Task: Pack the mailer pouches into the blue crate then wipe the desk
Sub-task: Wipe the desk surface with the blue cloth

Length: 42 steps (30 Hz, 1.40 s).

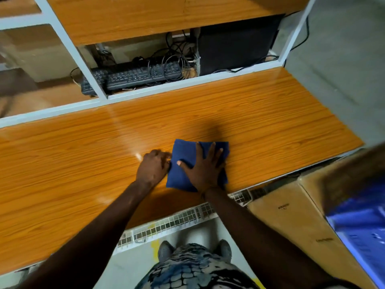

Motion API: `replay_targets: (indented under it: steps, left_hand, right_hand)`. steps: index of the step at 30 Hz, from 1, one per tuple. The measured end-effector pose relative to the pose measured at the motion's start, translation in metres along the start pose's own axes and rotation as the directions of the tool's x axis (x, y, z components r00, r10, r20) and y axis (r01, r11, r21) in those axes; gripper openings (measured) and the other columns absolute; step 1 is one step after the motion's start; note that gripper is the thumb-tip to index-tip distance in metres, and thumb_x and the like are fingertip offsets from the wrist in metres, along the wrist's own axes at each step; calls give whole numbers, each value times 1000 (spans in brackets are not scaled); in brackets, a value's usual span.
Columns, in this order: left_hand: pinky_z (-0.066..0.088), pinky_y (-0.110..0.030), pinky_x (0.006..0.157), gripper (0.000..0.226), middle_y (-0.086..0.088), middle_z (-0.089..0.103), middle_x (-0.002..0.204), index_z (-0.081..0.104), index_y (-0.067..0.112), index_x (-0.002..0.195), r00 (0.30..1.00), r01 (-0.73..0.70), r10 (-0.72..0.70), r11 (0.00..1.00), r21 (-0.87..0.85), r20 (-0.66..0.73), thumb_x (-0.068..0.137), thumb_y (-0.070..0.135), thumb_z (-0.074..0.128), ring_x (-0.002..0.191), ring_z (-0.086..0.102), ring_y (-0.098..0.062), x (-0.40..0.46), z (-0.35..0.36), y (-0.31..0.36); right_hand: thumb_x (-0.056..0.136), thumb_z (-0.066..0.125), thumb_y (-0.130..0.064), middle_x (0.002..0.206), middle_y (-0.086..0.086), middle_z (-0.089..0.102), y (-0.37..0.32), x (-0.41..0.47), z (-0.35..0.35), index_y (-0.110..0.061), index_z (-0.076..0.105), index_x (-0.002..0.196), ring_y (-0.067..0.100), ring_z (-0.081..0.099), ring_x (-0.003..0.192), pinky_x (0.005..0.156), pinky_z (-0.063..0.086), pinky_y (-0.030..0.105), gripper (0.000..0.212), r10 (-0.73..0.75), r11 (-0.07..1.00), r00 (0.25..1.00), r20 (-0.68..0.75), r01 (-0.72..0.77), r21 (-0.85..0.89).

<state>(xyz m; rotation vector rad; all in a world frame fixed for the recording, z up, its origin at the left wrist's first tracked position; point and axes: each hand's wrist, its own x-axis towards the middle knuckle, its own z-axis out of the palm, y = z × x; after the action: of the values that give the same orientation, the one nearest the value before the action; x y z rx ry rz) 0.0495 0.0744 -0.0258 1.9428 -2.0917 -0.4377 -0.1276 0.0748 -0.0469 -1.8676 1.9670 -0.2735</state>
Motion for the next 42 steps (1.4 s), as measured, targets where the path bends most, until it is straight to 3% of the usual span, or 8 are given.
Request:
replay_targets:
  steps: [6, 13, 18, 21, 25, 28, 35, 42]
  left_hand:
    - [50, -45, 83, 32, -13, 56, 119, 64, 18, 122, 992, -70, 62, 995, 72, 111, 91, 26, 59, 105, 58, -39, 19, 0, -7]
    - [44, -40, 99, 52, -2, 60, 127, 58, 25, 129, 971, -202, 211, 976, -85, 111, 86, 52, 46, 118, 55, -27, 17, 17, -24]
    - [39, -41, 103, 42, -2, 51, 139, 60, 27, 126, 951, -273, 272, 962, -18, 149, 88, 44, 61, 127, 44, -30, 13, 15, -19]
    - [38, -41, 104, 42, -1, 47, 143, 60, 27, 126, 941, -291, 290, 956, -22, 175, 87, 41, 63, 130, 41, -30, 18, 11, -10]
    - [39, -43, 102, 45, -5, 50, 139, 61, 24, 123, 935, -301, 307, 952, -59, 177, 80, 35, 67, 125, 45, -34, 22, 12, -6]
    - [36, -40, 106, 46, -7, 47, 141, 60, 22, 126, 937, -272, 285, 958, -89, 205, 82, 31, 70, 127, 42, -34, 22, 12, -8]
    - [38, -43, 106, 47, -14, 26, 155, 55, 20, 132, 960, -140, 168, 981, -134, 225, 89, 35, 68, 138, 32, -37, 0, 14, -20]
    - [42, -31, 99, 36, -12, 43, 141, 64, 14, 117, 961, -159, 216, 943, -293, 174, 83, 18, 74, 122, 47, -28, -9, 3, -40]
  right_hand:
    - [84, 21, -77, 161, 21, 18, 9, 2, 21, -41, 36, 148, 49, 10, 148, 108, 10, 75, 75, 18, 990, 998, -65, -27, -138]
    - [101, 49, -32, 151, 13, 44, 49, -23, 10, -16, 56, 133, 38, 36, 142, 113, 28, 63, 36, 33, 986, 976, -215, -67, -153]
    - [104, 40, -27, 162, 11, 25, 108, 11, -31, -10, 38, 147, 36, 13, 150, 120, 6, 58, 46, 332, 942, 909, -253, -334, 35]
    - [103, 35, -44, 165, 7, 15, 94, 41, -31, -15, 32, 151, 36, 5, 151, 119, -1, 61, 56, 410, 911, 881, -235, -410, 54]
    - [99, 31, -62, 165, -1, 11, 53, 27, -5, -30, 29, 152, 32, 1, 152, 117, -12, 56, 62, 183, 979, 968, -173, -196, -60]
    - [99, 23, -60, 164, -3, 19, 53, -10, 8, -31, 38, 149, 29, 6, 153, 121, -2, 56, 59, 18, 999, 991, -134, -22, -31]
    - [103, 44, -35, 164, 2, 19, 68, 45, -17, -20, 42, 144, 32, 7, 152, 121, 2, 57, 44, 349, 936, 908, -230, -328, 125]
    - [103, 41, -30, 163, -2, 22, -25, 101, 9, -20, 39, 147, 29, 11, 152, 120, 7, 54, 45, -3, 998, 997, -73, -1, -59]
